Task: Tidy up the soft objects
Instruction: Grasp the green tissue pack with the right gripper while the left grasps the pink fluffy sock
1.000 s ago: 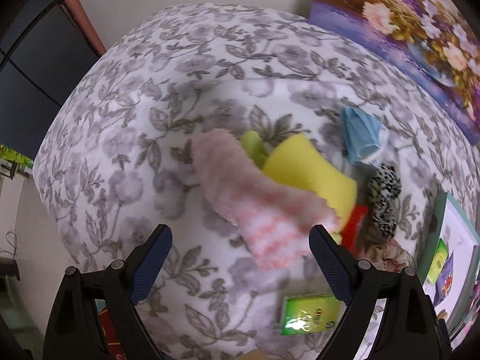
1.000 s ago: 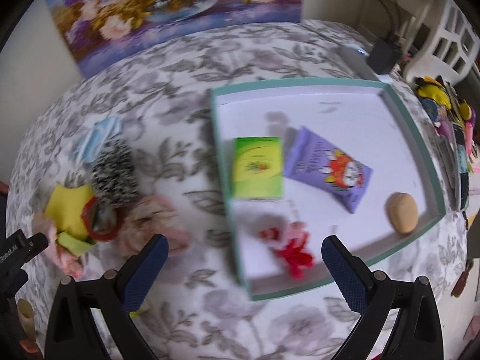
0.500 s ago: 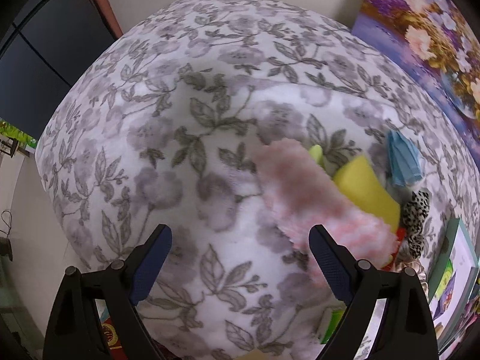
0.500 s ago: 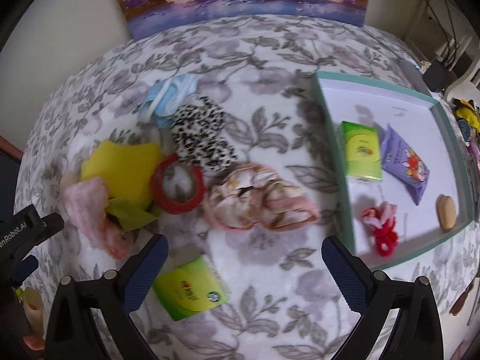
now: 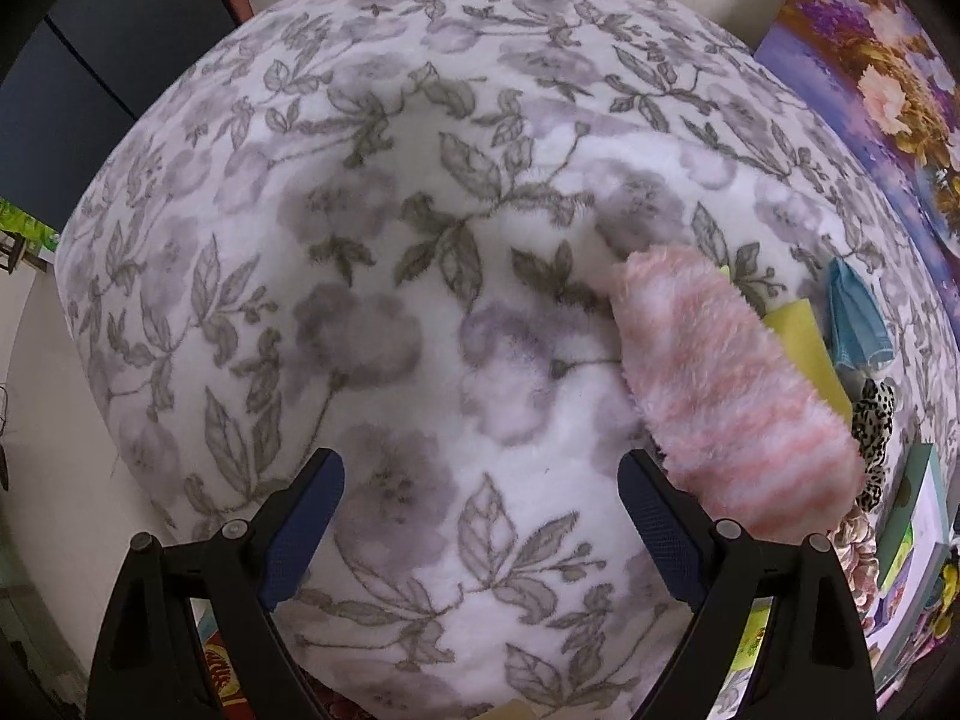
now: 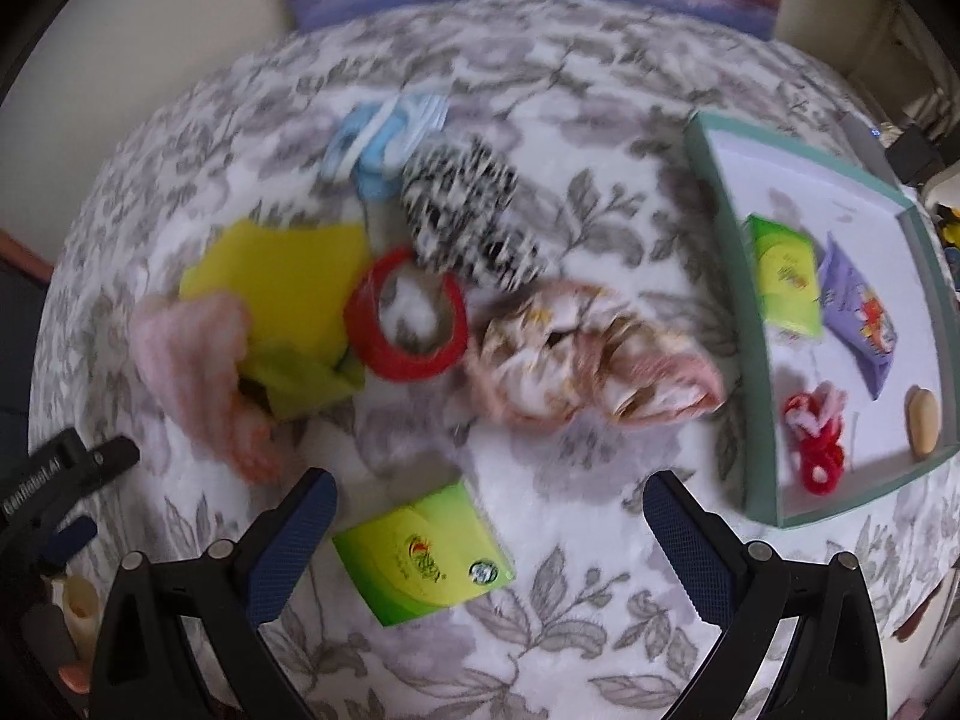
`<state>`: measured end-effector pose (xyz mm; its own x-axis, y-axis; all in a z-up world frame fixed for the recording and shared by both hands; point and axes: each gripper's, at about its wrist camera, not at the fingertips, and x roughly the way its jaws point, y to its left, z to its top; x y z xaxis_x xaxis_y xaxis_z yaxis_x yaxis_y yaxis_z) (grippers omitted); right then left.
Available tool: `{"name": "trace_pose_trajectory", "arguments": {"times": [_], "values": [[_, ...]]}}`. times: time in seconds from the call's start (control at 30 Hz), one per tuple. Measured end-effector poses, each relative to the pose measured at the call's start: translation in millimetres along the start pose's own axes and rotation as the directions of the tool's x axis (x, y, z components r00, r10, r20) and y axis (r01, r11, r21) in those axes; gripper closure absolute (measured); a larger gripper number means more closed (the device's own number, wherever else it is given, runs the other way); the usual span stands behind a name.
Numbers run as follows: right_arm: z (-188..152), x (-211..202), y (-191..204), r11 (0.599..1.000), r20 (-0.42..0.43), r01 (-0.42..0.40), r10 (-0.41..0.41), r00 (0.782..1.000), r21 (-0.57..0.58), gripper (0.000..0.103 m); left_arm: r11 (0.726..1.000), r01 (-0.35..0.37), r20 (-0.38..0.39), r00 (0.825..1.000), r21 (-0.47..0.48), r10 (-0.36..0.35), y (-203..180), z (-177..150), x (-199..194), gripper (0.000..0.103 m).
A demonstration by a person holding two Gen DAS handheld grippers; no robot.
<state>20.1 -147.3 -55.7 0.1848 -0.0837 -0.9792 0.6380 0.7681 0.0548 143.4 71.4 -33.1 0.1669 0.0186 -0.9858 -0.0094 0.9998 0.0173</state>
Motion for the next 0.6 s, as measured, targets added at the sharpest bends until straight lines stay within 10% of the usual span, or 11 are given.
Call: {"name": "trace_pose_trajectory", "arguments": {"times": [0.6], "values": [[-27.3,40.6,39.8,0.990,-0.125,0.038,-0.055,0.991,-0.136,0.000,0.998,0.026,-0.042,0.999,0.060,-0.023,-18.4,-11.5,11.7,0.010]]}}
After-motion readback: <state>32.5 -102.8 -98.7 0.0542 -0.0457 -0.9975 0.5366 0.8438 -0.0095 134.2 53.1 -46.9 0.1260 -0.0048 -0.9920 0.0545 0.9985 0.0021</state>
